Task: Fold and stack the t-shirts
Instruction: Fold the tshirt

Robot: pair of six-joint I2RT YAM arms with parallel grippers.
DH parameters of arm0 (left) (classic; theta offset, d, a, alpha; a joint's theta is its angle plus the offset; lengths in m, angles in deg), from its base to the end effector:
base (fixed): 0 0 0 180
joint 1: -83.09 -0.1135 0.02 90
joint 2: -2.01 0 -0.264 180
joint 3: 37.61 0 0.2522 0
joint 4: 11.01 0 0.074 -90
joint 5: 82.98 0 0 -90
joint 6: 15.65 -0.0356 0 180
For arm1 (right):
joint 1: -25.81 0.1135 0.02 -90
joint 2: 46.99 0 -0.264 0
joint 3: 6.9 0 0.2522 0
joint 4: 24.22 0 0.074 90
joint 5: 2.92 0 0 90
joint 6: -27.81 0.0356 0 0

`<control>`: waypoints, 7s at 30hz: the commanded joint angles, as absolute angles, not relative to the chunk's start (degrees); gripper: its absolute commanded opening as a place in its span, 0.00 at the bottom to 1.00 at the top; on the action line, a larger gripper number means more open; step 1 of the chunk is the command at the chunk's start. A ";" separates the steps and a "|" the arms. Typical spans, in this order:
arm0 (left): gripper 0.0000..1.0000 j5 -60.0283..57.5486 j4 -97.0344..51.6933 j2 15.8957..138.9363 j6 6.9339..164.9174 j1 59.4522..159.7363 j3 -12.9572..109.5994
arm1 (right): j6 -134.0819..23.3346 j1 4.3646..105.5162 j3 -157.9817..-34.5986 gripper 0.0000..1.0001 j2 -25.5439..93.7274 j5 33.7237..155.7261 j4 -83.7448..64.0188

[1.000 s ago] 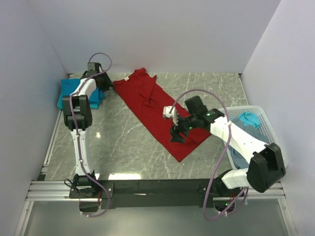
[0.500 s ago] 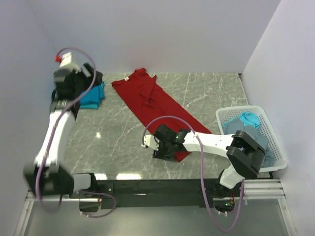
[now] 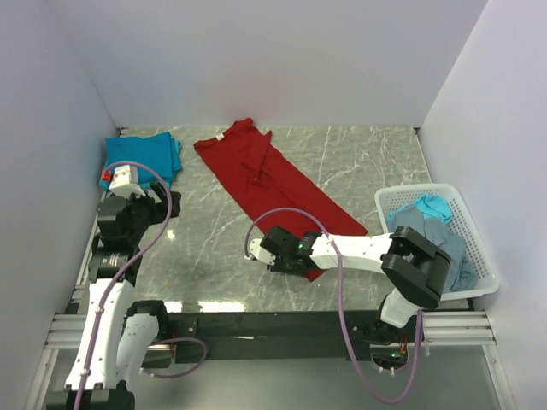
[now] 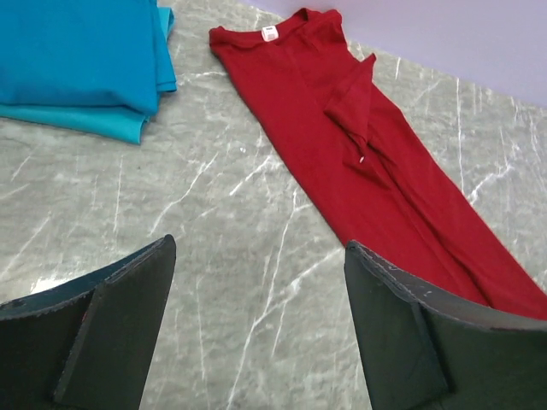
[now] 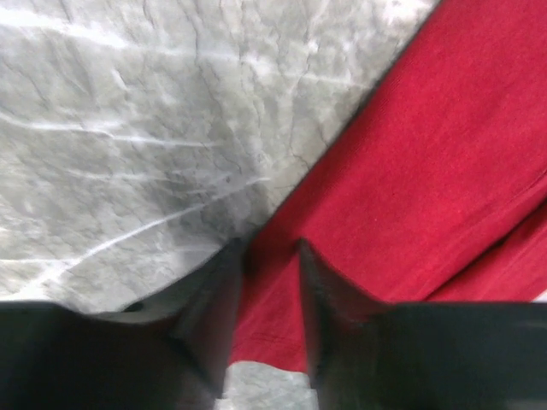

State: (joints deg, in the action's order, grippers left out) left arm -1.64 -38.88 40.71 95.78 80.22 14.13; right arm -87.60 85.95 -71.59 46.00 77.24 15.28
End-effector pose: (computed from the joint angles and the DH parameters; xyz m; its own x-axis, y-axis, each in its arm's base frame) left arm 0.1653 0.0029 0.3075 -0.2730 -0.3753 -0.8858 -0.0042 0.9212 -0.3891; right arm 0.1532 0.2546 0.1566 -0.0635 -0.9598 -0.2734 -0.9406 0.1491 -0.3051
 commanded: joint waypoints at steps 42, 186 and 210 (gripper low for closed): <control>0.85 -5.20 -35.94 35.76 93.16 80.19 13.94 | -62.39 50.60 -128.03 0.81 69.18 119.80 23.20; 0.80 -29.89 -30.40 50.35 94.56 80.28 13.42 | -33.73 51.30 -151.34 0.18 95.73 122.78 4.76; 0.79 -31.12 -31.01 52.81 93.68 80.28 14.21 | -32.13 46.64 -146.78 0.18 99.70 115.65 9.05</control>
State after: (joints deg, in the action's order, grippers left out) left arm -29.36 -32.76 53.28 94.12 80.22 13.23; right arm -32.30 46.35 -147.55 101.98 116.19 9.70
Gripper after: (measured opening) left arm 0.789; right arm 0.176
